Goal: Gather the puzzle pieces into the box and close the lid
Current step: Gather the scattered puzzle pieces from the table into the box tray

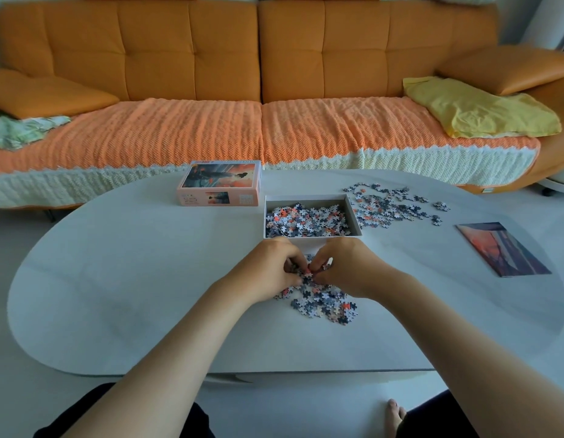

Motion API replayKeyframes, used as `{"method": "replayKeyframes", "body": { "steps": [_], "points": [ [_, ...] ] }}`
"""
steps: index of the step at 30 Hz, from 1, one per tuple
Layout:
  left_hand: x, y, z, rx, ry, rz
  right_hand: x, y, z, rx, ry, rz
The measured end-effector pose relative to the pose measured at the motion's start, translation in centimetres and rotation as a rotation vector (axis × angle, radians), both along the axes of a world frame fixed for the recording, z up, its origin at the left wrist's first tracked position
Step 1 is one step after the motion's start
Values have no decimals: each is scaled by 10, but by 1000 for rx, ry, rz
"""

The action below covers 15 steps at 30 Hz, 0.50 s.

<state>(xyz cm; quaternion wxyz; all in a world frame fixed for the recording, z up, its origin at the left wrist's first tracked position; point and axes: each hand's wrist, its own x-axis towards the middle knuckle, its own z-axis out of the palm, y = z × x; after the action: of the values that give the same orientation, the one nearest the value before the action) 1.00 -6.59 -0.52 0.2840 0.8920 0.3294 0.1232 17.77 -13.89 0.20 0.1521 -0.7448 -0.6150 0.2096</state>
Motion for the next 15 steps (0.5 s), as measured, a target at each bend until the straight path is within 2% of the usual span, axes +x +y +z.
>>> {"method": "replayKeyframes", "body": {
  "steps": [6, 9, 12, 15],
  "points": [
    [3, 3, 13, -67, -71, 29, 0, 4, 16, 54, 17, 15],
    [8, 16, 25, -56, -189, 83, 5, 13, 29, 187, 66, -37],
    [13, 37, 29, 57, -332, 192, 12, 27, 36, 384, 112, -136],
    [18, 50, 20, 127, -349, 238, 15, 41, 31, 557, 84, -203]
  ]
}}
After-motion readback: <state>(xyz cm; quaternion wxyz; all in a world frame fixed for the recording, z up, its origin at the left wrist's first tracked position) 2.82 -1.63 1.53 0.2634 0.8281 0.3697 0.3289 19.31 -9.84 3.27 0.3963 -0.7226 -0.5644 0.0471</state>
